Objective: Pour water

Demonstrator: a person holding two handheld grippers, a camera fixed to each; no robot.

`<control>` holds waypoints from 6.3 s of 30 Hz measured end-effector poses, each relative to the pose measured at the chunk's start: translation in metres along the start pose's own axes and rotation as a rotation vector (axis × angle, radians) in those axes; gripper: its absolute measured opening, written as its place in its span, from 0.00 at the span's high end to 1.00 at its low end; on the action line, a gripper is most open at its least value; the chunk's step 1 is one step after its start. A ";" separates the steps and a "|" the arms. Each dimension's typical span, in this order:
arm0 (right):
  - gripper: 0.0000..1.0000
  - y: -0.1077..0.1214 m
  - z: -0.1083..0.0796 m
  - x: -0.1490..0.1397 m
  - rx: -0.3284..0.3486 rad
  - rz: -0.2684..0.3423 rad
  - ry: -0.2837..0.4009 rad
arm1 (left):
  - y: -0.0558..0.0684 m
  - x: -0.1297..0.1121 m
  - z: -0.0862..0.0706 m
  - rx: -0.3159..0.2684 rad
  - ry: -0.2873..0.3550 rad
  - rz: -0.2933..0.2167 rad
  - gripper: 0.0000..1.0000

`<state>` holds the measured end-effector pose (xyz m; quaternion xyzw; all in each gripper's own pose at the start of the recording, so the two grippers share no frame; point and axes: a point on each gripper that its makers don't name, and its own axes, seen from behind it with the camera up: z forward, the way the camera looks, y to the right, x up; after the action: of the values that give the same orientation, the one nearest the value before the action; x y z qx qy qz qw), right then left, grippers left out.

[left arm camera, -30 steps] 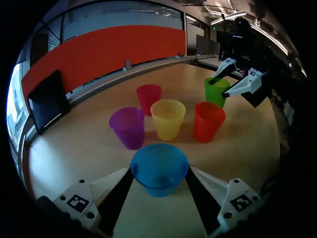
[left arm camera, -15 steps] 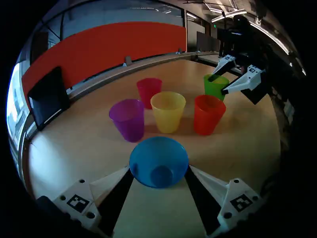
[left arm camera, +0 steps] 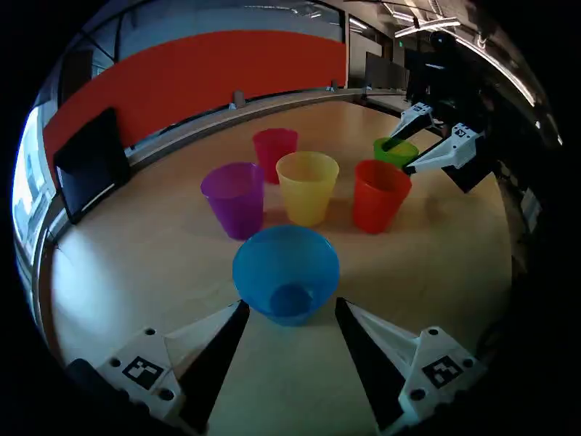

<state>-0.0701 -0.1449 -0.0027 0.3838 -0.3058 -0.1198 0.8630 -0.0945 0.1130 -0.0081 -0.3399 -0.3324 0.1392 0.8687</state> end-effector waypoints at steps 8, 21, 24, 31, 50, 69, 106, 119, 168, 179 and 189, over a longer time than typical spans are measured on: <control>0.09 -0.001 0.005 -0.008 -0.005 -0.006 -0.007 | 0.000 -0.002 -0.008 0.007 0.001 0.001 0.12; 0.04 -0.001 0.006 -0.014 -0.025 -0.022 -0.012 | 0.003 0.001 -0.012 0.002 0.006 0.002 0.12; 0.00 0.001 0.005 -0.015 -0.038 -0.022 -0.014 | 0.003 0.002 -0.013 0.004 0.010 -0.006 0.12; 0.00 0.000 -0.005 -0.018 -0.063 -0.023 -0.010 | 0.003 0.001 -0.021 0.016 0.020 -0.012 0.13; 0.00 -0.006 -0.053 -0.030 -0.145 -0.002 0.053 | 0.001 -0.005 -0.056 0.085 0.088 -0.058 0.12; 0.00 0.015 -0.098 -0.008 -0.344 0.072 0.249 | -0.030 0.000 -0.100 0.307 0.288 -0.184 0.12; 0.00 0.073 -0.173 0.030 -0.825 0.214 0.693 | -0.070 0.062 -0.162 0.666 0.663 -0.206 0.13; 0.00 0.079 -0.180 0.023 -0.883 0.225 0.707 | -0.078 0.064 -0.161 0.727 0.670 -0.199 0.12; 0.00 0.079 -0.186 0.028 -0.894 0.259 0.722 | -0.094 0.022 -0.128 0.756 0.720 -0.295 0.13; 0.00 0.076 -0.182 0.030 -0.892 0.254 0.719 | -0.096 0.018 -0.121 0.743 0.694 -0.305 0.13; 0.00 0.076 -0.181 0.033 -0.888 0.236 0.717 | -0.096 0.018 -0.119 0.738 0.692 -0.303 0.08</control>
<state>0.0663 -0.0017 -0.0261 -0.0349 0.0444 -0.0019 0.9984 0.0009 -0.0081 0.0009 0.0142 -0.0002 -0.0006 0.9999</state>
